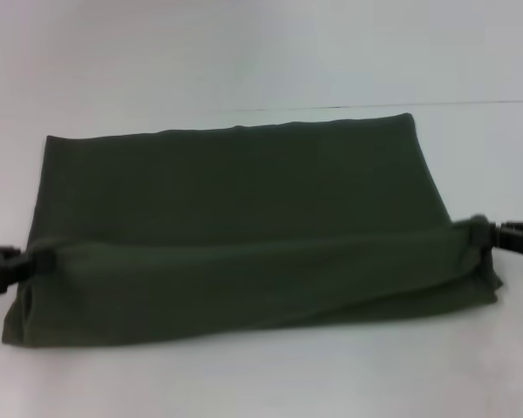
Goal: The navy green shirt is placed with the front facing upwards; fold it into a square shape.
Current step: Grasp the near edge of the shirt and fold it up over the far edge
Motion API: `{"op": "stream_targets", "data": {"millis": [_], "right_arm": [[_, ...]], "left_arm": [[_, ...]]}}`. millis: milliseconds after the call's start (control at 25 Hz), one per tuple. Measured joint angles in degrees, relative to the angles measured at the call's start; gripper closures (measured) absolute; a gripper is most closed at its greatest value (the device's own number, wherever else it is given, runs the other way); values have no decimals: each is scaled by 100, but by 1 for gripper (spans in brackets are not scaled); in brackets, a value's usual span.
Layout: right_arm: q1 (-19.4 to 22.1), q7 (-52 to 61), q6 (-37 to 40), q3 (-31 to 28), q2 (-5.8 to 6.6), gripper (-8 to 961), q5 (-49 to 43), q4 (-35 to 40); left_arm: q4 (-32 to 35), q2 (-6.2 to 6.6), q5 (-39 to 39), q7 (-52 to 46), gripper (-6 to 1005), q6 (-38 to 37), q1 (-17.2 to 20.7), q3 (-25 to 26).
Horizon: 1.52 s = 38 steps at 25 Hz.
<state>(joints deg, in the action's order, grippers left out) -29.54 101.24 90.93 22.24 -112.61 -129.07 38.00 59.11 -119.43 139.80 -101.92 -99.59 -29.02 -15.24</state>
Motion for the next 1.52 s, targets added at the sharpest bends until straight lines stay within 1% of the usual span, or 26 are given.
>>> {"op": "stream_targets", "data": {"millis": [200,240,280,400,440,480,640,800,960,1200,1280,1480,1520], "right_arm": [[-87,150,-243,6,-77,916,414,-18],[-154,186,-352,4,-133,916,451,-20],[-154,186,-352,4,-133,917,451,-20],[-279,266,-599,0,-251,917,475,-21],[-357,325,-799,7,-325,916,507,-21],[-357,325,-799,7,-325,916,507,-21],[-467,492,-1178,25,-446,917,546,-27],[-520,659,-1488,3,-487,917,582,-99],[-518,693,-1777,8,-492,917,816,-258],[-533,644,-2370,43,-510,916,1288,-537],[-584,597,-2572,56,-542,916,1391,-603],[-808,395,-3125,68,-701,916,1571,-773],[-871,348,-3252,69,-711,916,1588,-854]], "left_arm": [[-88,-49,-451,-114,942,442,-24,-39],[-109,-58,-546,-120,942,536,-27,-43],[-145,-66,-674,-120,942,638,-30,-45],[-294,-77,-1079,-121,942,883,-34,-51],[-356,-78,-1239,-120,942,975,-41,-55],[-403,-78,-1343,-119,941,1044,-52,-59],[-575,-103,-1592,-98,941,1328,-113,-68],[-737,-174,-1730,-88,941,1732,-183,-71],[-919,-255,-1854,-71,941,2209,-248,-90],[-1076,-436,-1879,-4,942,3007,-422,-117],[-1245,-452,-1959,66,942,3241,-486,-178],[-1627,-457,-2411,299,942,3849,-564,-383],[-1688,-460,-2520,339,942,3993,-566,-435]]}}
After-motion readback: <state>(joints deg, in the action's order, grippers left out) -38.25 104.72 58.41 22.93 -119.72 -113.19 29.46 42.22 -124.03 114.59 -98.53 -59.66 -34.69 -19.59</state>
